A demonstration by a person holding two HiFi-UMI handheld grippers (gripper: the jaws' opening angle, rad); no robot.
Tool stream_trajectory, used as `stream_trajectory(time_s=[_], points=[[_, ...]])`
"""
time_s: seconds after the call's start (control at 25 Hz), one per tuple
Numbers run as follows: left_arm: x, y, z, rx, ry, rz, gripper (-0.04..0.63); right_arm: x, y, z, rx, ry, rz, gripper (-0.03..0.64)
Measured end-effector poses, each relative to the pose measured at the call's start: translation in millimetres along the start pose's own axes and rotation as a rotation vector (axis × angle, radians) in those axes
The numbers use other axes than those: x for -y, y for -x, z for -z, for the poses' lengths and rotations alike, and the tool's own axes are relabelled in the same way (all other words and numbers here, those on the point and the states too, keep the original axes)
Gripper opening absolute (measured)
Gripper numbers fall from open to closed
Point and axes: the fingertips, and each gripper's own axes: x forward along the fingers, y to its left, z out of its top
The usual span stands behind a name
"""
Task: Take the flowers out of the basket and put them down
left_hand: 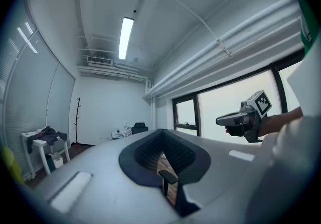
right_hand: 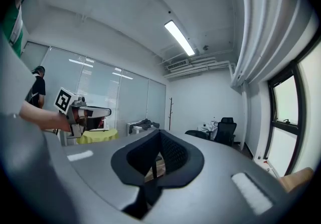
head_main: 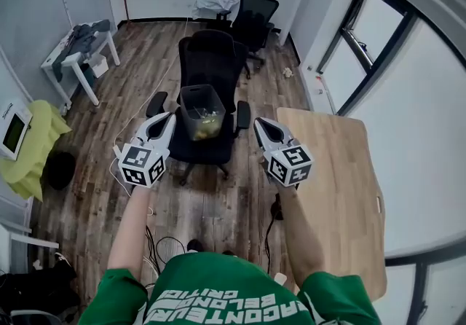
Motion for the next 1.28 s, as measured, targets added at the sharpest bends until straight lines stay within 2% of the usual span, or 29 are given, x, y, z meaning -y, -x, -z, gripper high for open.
stream_trajectory(time_s=[0.16, 0.64, 1.0, 1.28], points=[[-13, 0, 10, -0.007, 0.015, 0.009, 0.017, -5, -11, 6, 0.003, 0.0, 0.01, 0.005], [-50, -3, 59, -0.075, 0.069, 0.046, 0.015, -29, -52, 46, -0.082, -0.012, 0.021, 0.006], [-86, -48, 85, -0.101, 0.084, 0.066, 0.015, 3, -122, 71, -0.099, -0.052, 0.014, 0.006], [-123, -115, 93, -0.117, 0.099, 0.1, 0.018, 53, -200, 87, -0.115, -0.104, -0.021, 0.005]])
